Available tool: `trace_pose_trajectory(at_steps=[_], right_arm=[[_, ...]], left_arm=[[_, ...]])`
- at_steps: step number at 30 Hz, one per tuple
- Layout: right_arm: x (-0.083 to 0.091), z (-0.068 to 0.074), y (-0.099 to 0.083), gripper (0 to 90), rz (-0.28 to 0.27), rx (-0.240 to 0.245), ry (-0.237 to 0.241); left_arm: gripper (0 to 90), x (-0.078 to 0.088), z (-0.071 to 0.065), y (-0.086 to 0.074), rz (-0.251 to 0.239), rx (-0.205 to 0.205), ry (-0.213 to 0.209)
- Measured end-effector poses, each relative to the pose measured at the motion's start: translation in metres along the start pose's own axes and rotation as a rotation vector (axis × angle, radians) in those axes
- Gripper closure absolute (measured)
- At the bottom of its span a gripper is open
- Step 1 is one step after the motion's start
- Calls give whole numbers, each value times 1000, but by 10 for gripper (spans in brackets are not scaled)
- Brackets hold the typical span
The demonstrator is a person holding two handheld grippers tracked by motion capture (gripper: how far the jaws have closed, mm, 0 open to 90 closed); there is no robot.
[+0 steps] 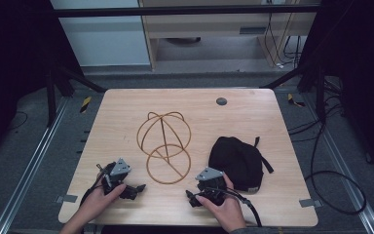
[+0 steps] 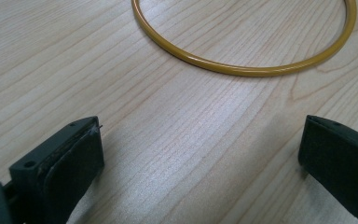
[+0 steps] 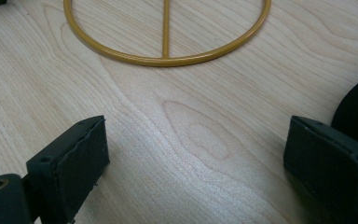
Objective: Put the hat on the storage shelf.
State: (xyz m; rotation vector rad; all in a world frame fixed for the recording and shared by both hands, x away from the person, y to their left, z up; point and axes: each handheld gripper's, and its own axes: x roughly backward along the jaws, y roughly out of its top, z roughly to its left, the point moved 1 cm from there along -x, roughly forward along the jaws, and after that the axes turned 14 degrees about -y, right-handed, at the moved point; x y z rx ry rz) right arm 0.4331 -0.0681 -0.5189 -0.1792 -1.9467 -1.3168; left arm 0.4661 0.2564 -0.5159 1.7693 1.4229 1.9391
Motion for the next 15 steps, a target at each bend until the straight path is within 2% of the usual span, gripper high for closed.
trace_pose_trajectory(at_steps=[5, 6, 9, 11, 15], right_arm=[[3, 1, 2, 76, 25, 14, -15], [5, 1, 3, 77, 19, 19, -32], [16, -2, 6, 79, 3, 3, -44], [26, -6, 8, 78, -16, 7, -78], [43, -16, 8, 77, -39, -25, -125]], left_arm=[[0, 0, 0, 0, 0, -1, -1], [0, 0, 0, 0, 0, -1, -1], [0, 0, 0, 0, 0, 0, -1], [0, 0, 0, 0, 0, 1, -1], [0, 0, 0, 0, 0, 0, -2]])
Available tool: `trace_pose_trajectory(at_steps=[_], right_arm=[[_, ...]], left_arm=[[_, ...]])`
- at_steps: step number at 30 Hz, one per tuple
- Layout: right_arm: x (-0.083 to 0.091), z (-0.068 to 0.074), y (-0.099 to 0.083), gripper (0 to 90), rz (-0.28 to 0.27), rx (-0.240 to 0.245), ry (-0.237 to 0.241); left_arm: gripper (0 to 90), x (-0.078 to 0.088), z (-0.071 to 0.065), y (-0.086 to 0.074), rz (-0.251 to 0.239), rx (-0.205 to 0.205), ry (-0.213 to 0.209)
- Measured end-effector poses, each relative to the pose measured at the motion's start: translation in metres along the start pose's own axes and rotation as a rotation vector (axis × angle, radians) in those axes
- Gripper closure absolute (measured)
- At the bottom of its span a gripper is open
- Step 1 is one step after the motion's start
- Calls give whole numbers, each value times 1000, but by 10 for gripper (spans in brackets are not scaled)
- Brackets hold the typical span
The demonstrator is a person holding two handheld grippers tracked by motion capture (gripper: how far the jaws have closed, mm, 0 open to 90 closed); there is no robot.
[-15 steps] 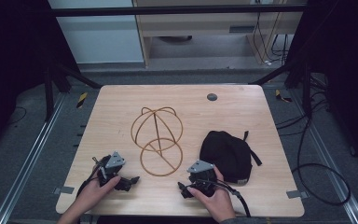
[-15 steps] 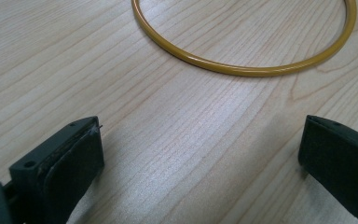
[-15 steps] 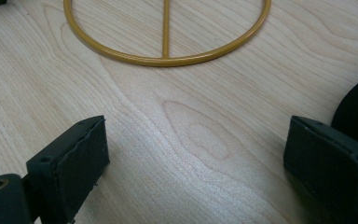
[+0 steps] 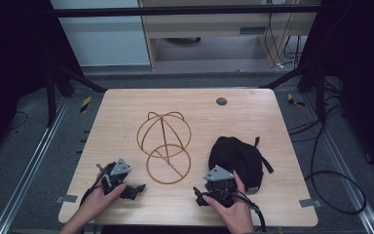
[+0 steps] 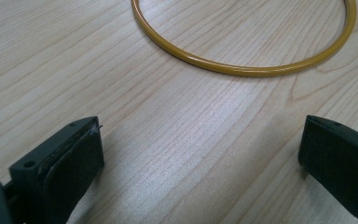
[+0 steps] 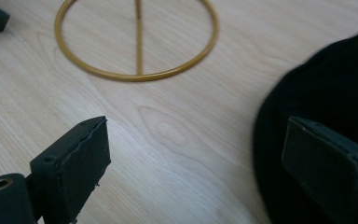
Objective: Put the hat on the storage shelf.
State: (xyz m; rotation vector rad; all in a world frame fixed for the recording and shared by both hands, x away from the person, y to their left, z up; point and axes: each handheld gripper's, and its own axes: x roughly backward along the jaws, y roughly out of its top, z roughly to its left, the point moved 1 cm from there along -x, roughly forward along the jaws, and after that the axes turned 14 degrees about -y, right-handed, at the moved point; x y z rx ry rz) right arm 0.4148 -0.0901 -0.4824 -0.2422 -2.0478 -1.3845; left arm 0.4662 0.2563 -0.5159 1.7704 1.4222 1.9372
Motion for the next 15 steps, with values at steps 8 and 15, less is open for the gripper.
trace_pose_trajectory(at_steps=[8, 15], right_arm=[[22, -30, -10, 83, 1, -54, -128], [40, -43, -14, 80, -34, -92, -173]], left_arm=[[0, 0, 0, 0, -1, 0, 1], [0, 0, 0, 0, 0, 0, 0]])
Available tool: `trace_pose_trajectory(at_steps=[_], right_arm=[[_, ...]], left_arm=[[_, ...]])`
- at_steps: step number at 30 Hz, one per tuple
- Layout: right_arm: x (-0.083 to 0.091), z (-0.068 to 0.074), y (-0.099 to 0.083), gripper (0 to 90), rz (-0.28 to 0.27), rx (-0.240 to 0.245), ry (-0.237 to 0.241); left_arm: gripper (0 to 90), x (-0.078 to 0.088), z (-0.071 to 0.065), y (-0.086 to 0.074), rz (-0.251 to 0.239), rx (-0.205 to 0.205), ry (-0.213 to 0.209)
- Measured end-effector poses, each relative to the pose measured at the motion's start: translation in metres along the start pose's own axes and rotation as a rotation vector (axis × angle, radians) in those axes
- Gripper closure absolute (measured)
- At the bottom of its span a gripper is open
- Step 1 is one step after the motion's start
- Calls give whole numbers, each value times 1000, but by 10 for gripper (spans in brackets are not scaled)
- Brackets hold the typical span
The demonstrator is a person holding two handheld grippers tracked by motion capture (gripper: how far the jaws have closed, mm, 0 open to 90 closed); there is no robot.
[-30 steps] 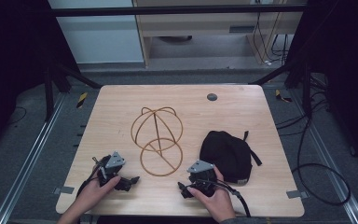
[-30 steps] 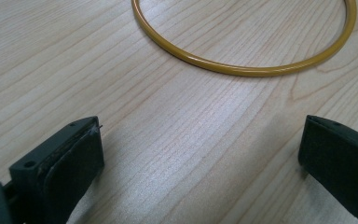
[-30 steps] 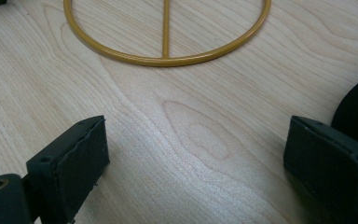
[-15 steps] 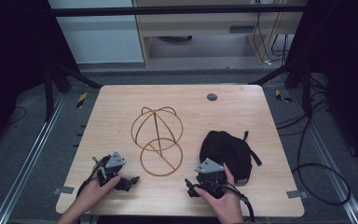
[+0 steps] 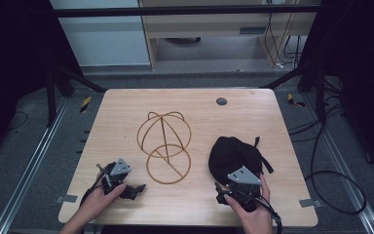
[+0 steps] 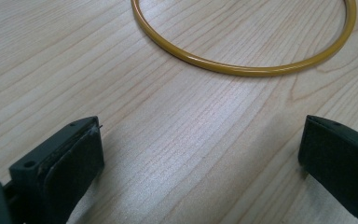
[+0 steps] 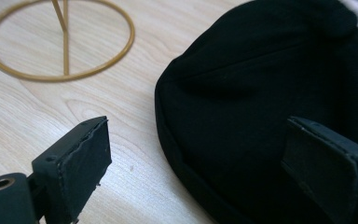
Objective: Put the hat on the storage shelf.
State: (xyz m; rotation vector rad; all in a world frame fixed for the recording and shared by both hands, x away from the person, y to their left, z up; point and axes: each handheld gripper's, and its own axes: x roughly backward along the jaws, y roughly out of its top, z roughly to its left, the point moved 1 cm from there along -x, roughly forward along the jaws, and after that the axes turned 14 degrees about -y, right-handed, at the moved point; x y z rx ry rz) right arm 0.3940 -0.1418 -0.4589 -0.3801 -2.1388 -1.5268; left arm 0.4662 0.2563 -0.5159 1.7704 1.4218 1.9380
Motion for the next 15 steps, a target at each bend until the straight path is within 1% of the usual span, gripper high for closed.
trace_pose_trajectory(at_steps=[2, 3, 5, 7, 8, 10, 11, 13, 15], right_arm=[[5, -4, -2, 79, -1, -13, -16], [5, -4, -2, 79, -1, -13, -16], [9, -10, -5, 76, 1, -32, -27], [9, -12, -6, 76, 2, -33, -31], [11, -17, -8, 76, 7, -42, -42], [12, -19, -9, 75, 8, -43, -46], [12, -23, -10, 73, 20, -49, -55], [12, -27, -10, 74, 34, -48, -69], [12, -29, -10, 74, 43, -50, -71]], left_arm=[[0, 0, 0, 0, 0, 0, 0], [0, 0, 0, 0, 0, 0, 0], [0, 0, 0, 0, -2, 2, 0], [0, 0, 0, 0, 0, 0, 0], [0, 0, 0, 0, 0, 0, 0], [0, 0, 0, 0, 0, 0, 0], [0, 0, 0, 0, 0, 1, 0], [0, 0, 0, 0, 0, 0, 0], [0, 0, 0, 0, 0, 0, 0]])
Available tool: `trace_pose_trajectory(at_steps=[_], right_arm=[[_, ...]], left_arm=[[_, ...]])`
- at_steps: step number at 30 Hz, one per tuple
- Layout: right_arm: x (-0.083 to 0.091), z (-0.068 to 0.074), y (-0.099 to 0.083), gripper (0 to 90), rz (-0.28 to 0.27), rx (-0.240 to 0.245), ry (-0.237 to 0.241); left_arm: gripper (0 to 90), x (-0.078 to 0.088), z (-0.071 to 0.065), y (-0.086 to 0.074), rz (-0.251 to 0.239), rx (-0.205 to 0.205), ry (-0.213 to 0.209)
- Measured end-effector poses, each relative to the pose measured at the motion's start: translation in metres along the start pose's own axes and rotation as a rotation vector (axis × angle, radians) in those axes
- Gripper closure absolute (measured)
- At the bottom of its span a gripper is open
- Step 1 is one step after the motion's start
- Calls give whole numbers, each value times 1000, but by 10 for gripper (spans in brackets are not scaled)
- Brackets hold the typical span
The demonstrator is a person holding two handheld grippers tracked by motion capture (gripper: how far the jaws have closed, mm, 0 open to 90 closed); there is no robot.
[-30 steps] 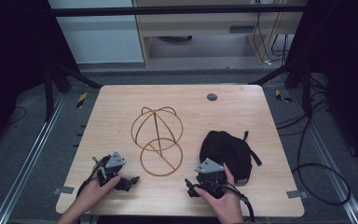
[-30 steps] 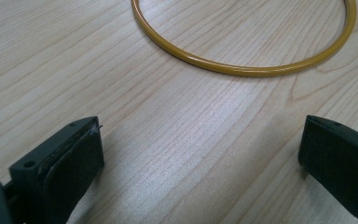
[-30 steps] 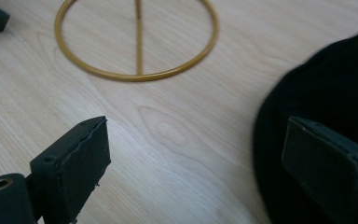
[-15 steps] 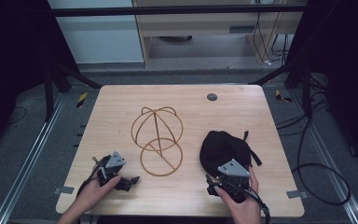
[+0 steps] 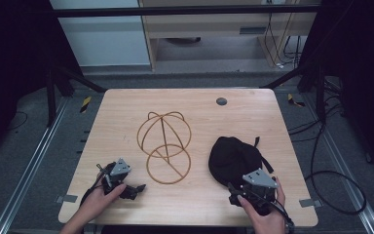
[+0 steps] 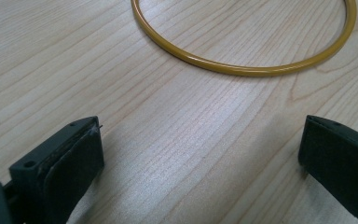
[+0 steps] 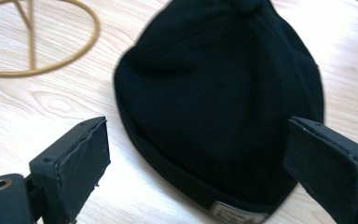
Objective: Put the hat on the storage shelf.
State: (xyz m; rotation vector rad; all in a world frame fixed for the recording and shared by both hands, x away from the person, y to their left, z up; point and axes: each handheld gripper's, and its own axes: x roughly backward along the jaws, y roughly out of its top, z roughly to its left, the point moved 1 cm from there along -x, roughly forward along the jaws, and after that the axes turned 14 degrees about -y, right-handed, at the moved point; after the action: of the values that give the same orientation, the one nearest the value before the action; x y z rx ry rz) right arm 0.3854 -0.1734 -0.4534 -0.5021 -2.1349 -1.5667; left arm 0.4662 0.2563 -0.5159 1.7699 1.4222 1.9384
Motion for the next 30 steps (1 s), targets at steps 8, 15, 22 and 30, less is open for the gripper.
trace_pose_trajectory(at_steps=[8, 15, 22, 30], right_arm=[[-4, -16, 14, 74, 99, 41, 5], [-8, -22, 44, 89, 165, 136, 21], [-14, -21, 71, 107, 241, 232, 94], [-24, -24, 96, 130, 304, 298, 141]], left_arm=[[0, 0, 0, 0, -1, 1, 1], [0, 0, 0, 0, 0, 1, 1], [0, 0, 0, 0, 0, 1, 1], [0, 0, 0, 0, 0, 1, 1]])
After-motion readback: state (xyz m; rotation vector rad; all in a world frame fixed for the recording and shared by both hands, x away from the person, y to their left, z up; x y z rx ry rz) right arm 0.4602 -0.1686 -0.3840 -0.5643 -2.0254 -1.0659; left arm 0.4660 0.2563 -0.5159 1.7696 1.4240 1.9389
